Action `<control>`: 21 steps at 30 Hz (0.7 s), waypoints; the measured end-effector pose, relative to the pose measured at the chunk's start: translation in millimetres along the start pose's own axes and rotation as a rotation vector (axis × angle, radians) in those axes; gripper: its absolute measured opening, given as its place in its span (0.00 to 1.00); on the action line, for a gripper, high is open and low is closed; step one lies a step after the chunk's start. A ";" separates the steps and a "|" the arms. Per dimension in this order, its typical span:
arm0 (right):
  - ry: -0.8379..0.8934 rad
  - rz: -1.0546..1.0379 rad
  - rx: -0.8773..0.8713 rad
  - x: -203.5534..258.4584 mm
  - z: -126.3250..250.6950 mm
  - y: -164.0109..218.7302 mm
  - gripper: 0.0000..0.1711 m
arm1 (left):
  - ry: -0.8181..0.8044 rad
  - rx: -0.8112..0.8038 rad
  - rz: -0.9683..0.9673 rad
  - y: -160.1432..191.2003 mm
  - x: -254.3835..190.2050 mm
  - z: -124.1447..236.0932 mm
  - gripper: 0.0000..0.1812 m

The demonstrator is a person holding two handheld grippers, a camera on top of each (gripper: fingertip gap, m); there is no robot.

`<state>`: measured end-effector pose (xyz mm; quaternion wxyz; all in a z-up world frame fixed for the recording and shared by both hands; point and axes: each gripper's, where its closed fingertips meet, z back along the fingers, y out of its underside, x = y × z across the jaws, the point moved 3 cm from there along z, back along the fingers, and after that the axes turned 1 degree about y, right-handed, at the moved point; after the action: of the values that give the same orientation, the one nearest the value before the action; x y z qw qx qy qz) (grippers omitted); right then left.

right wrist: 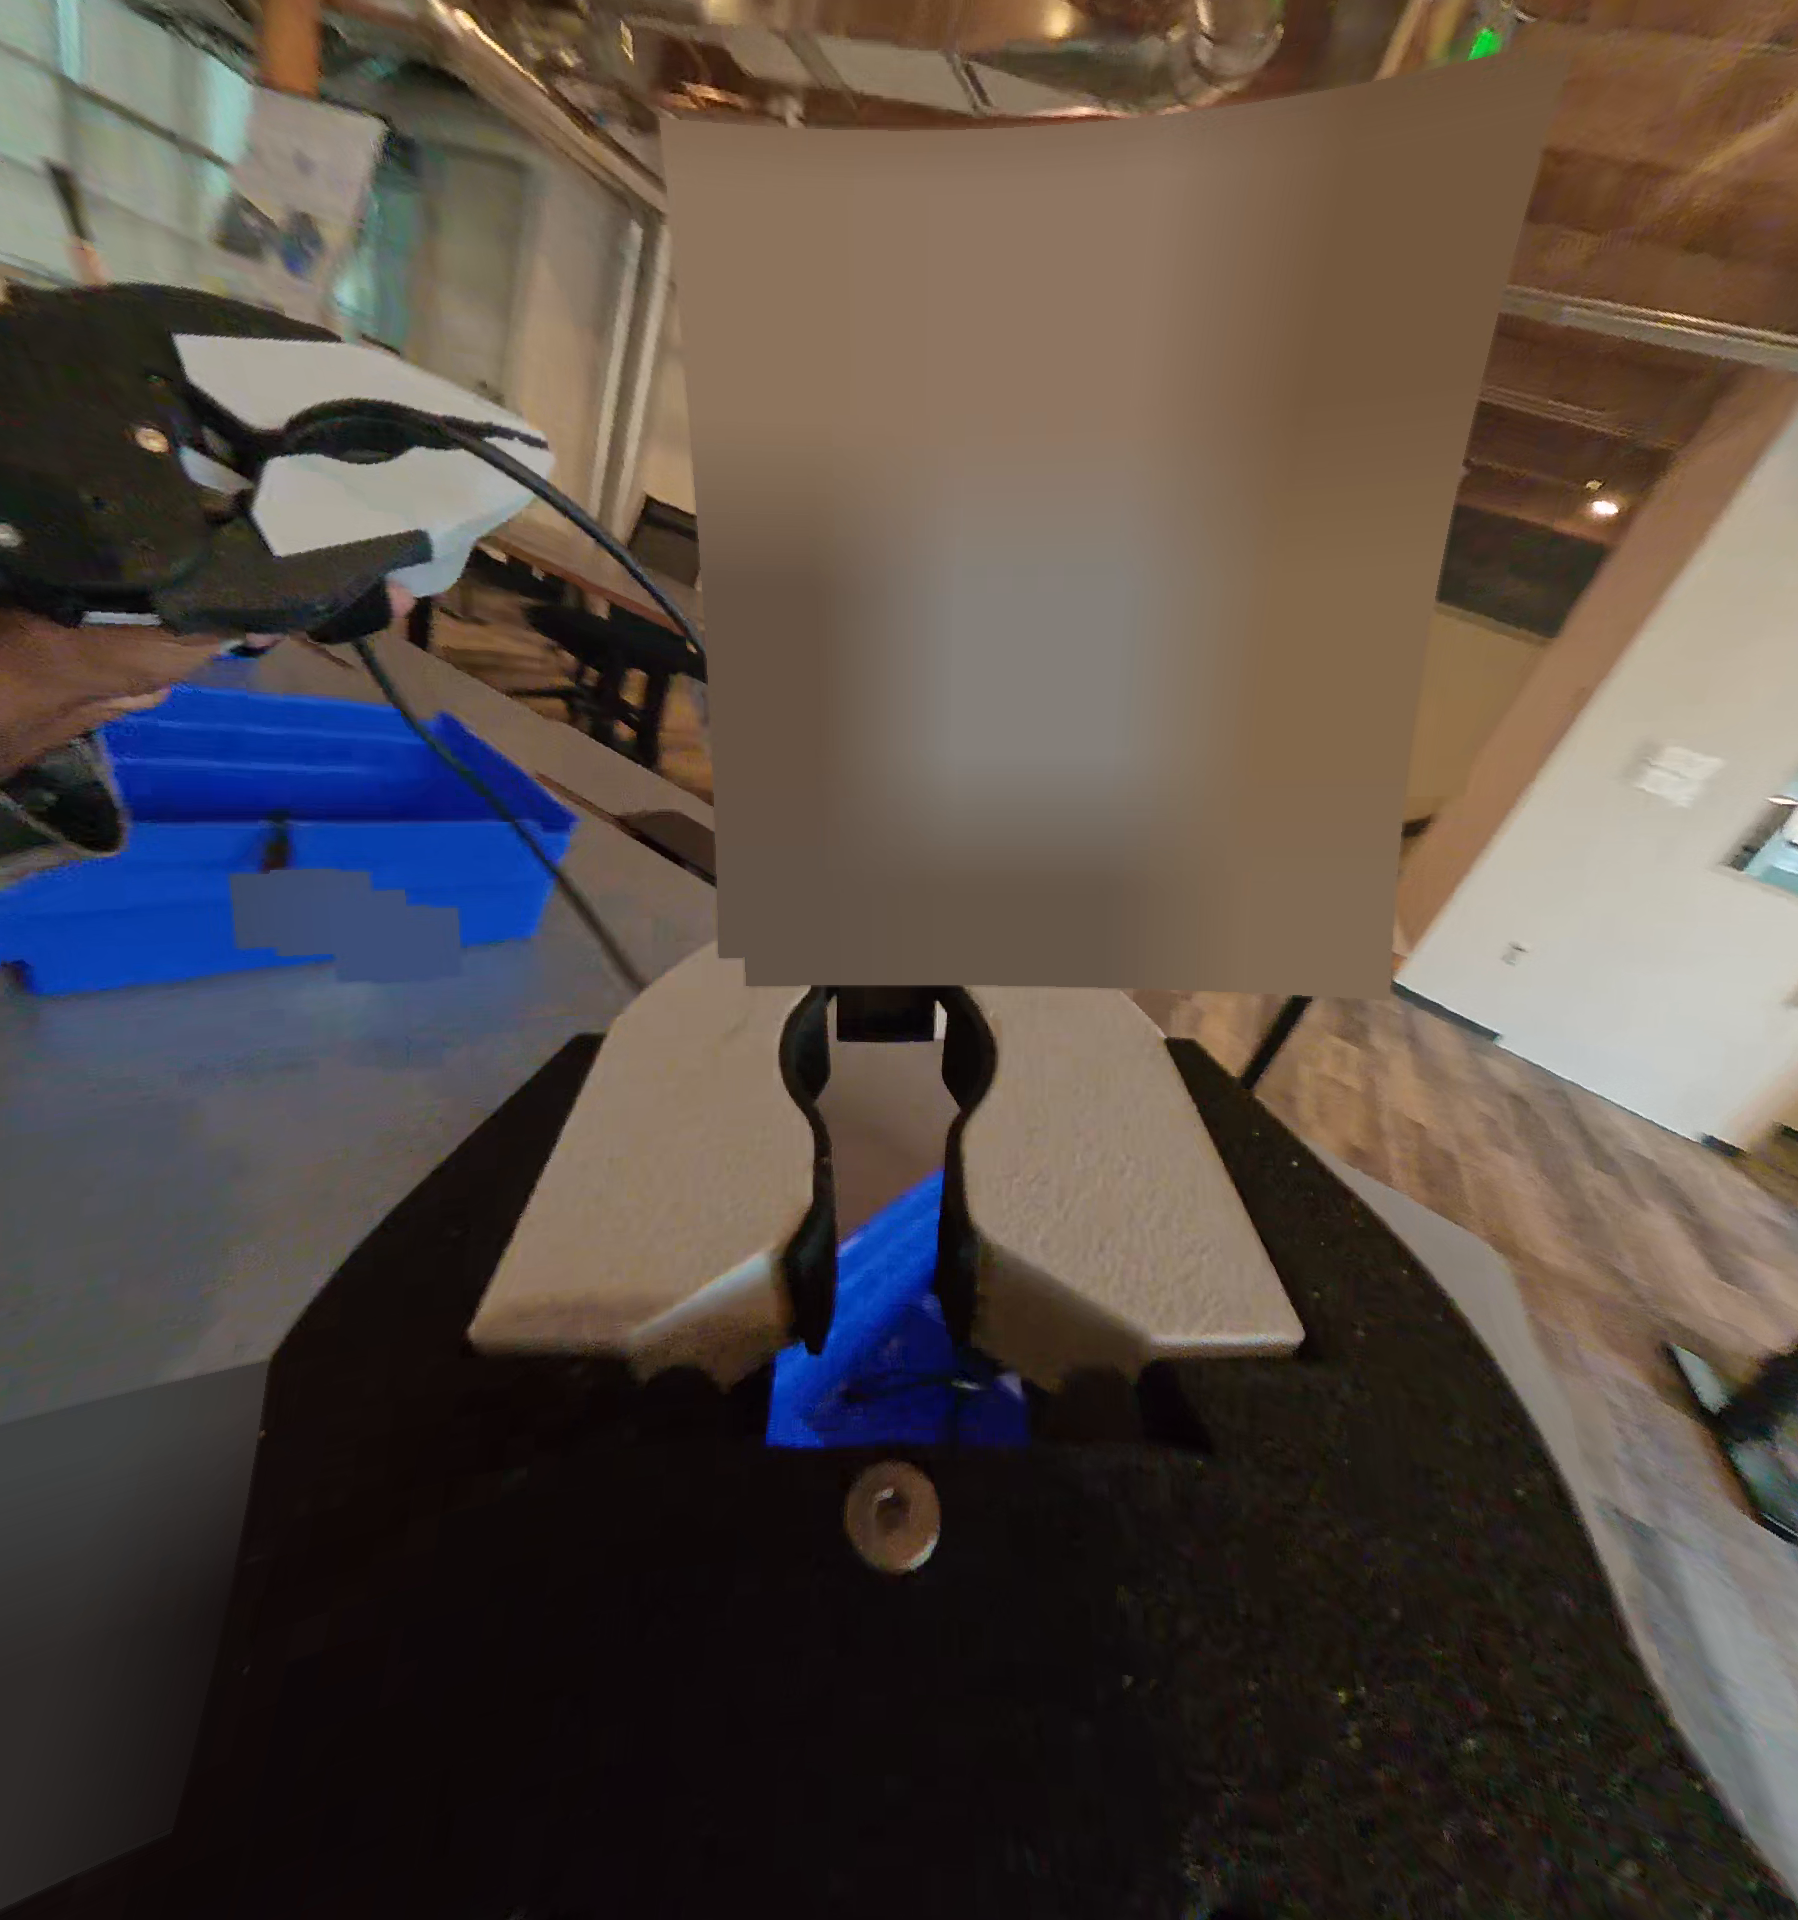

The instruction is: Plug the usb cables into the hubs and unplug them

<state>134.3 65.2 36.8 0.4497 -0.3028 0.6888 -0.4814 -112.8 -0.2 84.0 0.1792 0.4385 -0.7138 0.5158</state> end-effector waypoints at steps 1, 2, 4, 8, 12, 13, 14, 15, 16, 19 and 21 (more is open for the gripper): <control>0.024 0.012 0.019 -5.0 -2.6 4.7 0.09 | 0.020 0.006 0.013 1.3 -11.5 -6.6 0.00; 0.043 0.021 0.037 -10.1 -5.6 9.5 0.09 | 0.040 0.003 0.029 0.4 -21.5 -14.3 0.00; 0.084 0.036 0.063 -21.3 -11.8 18.1 0.09 | 0.073 -0.035 0.092 -7.9 -38.3 -31.3 0.00; 0.156 0.062 0.097 -43.8 -21.6 30.1 0.09 | 0.090 -0.118 0.246 -31.9 -62.5 -70.6 0.00; 0.225 0.110 0.120 -64.8 -28.4 38.9 0.09 | -0.014 -0.170 0.334 -46.1 -69.1 -106.5 0.00; 0.236 0.130 0.118 -69.3 -30.7 40.6 0.09 | -0.038 -0.179 0.363 -47.4 -71.1 -114.1 0.00; 0.244 0.144 0.117 -73.3 -33.3 42.3 0.10 | -0.053 -0.187 0.380 -49.4 -73.2 -120.5 0.00; 0.251 0.152 0.118 -76.9 -35.8 43.8 0.09 | -0.077 -0.198 0.382 -52.4 -73.7 -125.0 0.00; 0.256 0.162 0.117 -80.1 -38.3 45.0 0.09 | -0.100 -0.220 0.377 -57.5 -73.1 -127.5 0.00; 0.288 0.200 0.122 -91.6 -45.7 52.2 0.10 | -0.153 -0.260 0.283 -70.3 -69.4 -128.2 0.00; 0.315 0.234 0.162 -101.7 -52.2 65.8 0.10 | -0.112 -0.225 0.231 -64.3 -77.9 -130.4 0.00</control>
<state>129.7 195.3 15.5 0.4120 -0.1049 0.7401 -0.5210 -43.4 145.4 118.8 0.1266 0.3588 -0.8215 0.4247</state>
